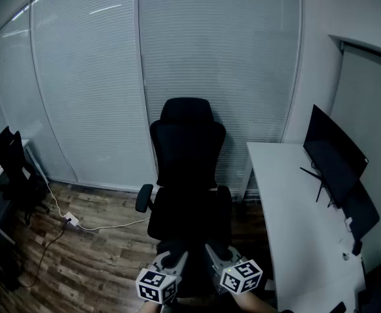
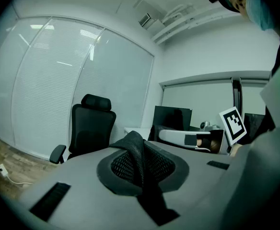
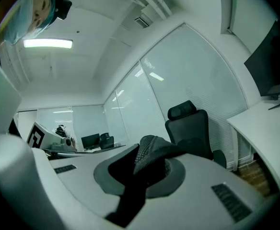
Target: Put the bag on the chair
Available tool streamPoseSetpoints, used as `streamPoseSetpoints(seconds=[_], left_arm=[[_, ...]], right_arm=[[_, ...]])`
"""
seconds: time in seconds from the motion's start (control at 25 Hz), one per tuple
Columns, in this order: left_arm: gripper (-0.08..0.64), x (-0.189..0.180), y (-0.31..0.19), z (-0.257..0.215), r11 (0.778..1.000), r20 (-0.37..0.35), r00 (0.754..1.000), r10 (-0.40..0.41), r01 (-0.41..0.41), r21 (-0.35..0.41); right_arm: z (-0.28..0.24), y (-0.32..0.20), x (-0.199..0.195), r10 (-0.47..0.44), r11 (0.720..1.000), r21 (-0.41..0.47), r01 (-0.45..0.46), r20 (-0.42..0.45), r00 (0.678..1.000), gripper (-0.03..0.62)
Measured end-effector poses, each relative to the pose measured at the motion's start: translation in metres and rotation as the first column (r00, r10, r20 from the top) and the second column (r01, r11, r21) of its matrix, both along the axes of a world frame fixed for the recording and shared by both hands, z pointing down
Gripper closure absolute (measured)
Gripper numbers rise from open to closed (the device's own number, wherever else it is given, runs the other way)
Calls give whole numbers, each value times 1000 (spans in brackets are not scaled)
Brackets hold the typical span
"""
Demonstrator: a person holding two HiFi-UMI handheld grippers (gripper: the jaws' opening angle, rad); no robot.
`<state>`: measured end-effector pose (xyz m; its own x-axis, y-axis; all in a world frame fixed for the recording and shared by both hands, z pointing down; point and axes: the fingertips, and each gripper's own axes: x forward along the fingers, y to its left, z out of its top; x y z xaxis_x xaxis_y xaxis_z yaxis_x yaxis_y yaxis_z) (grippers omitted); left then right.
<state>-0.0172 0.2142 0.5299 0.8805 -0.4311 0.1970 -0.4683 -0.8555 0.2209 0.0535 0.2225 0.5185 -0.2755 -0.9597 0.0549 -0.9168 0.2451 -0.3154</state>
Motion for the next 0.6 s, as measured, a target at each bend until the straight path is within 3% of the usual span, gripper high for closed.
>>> streamPoseSetpoints(seconds=[0.6], left_arm=[[511, -11, -25, 18, 999, 24, 1000, 0, 1, -47]], right_arm=[[25, -22, -13, -15, 998, -63, 19, 68, 998, 532]])
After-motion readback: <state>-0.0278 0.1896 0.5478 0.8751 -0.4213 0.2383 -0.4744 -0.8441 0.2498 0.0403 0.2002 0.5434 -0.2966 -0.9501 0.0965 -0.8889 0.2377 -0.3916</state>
